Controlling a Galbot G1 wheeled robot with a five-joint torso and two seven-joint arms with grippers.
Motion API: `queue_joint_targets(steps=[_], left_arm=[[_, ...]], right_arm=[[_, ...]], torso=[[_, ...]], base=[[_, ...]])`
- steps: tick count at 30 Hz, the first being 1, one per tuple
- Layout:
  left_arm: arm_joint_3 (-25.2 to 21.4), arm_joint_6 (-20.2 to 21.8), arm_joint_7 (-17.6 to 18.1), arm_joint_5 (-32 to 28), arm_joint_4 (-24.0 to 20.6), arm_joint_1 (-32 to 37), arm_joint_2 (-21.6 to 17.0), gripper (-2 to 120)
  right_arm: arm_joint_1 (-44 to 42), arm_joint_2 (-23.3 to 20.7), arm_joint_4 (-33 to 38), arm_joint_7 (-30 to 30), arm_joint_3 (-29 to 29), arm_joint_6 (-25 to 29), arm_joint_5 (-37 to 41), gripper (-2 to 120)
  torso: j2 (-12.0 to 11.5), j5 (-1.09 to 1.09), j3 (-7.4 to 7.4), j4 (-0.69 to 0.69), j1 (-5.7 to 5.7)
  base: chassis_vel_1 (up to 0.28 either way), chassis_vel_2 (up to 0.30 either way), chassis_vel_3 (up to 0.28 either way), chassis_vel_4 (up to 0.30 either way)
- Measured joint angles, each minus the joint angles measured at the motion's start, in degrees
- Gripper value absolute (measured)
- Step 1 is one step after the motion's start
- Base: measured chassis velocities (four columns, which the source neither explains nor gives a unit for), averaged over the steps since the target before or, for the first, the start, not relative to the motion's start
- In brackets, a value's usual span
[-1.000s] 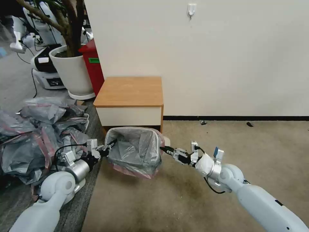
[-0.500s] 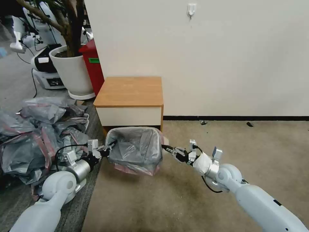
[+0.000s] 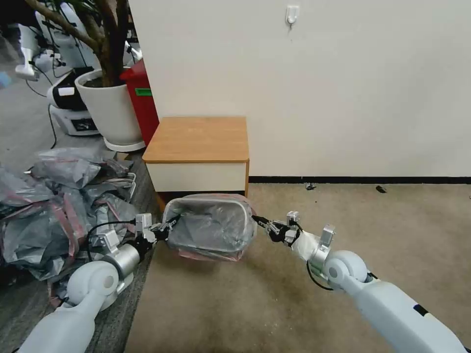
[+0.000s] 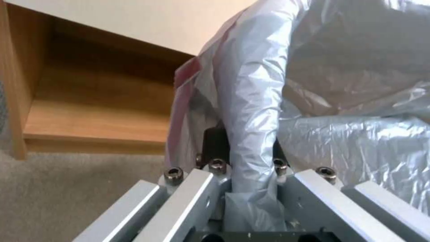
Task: Pick up the garbage bag from the table and place it over the trash can.
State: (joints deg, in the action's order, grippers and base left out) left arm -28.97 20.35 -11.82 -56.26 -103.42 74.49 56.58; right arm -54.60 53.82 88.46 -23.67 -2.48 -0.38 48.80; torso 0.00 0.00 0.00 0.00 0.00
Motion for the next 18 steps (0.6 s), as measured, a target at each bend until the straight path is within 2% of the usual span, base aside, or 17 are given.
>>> queue_joint_targets(steps=[11, 17, 18], left_arm=[[0.35, 0.08, 0.31, 0.23, -0.3, 0.03, 0.78, 2], [-0.25, 0.01, 0.24, 0.45, 0.93, -0.51, -0.11, 2], [-0.49, -0.02, 0.05, 0.39, 1.1, -0.8, -0.46, 2]], right_arm=[[1.49, 2.66, -2.32, 7.17, -0.99, 1.03, -7.89, 0], [0.29, 0.55, -2.13, 7.58, 0.74, 1.27, -8.96, 0], [-0.02, 0.01, -2.47, 6.46, 1.4, 1.27, -8.45, 4]], torso=[[0.0, 0.01, 0.0, 0.01, 0.0], [0.0, 0.0, 0.0, 0.0, 0.0], [0.0, 0.0, 0.01, 0.01, 0.0]], base=[[0.0, 0.0, 0.0, 0.0], [0.0, 0.0, 0.0, 0.0], [0.0, 0.0, 0.0, 0.0]])
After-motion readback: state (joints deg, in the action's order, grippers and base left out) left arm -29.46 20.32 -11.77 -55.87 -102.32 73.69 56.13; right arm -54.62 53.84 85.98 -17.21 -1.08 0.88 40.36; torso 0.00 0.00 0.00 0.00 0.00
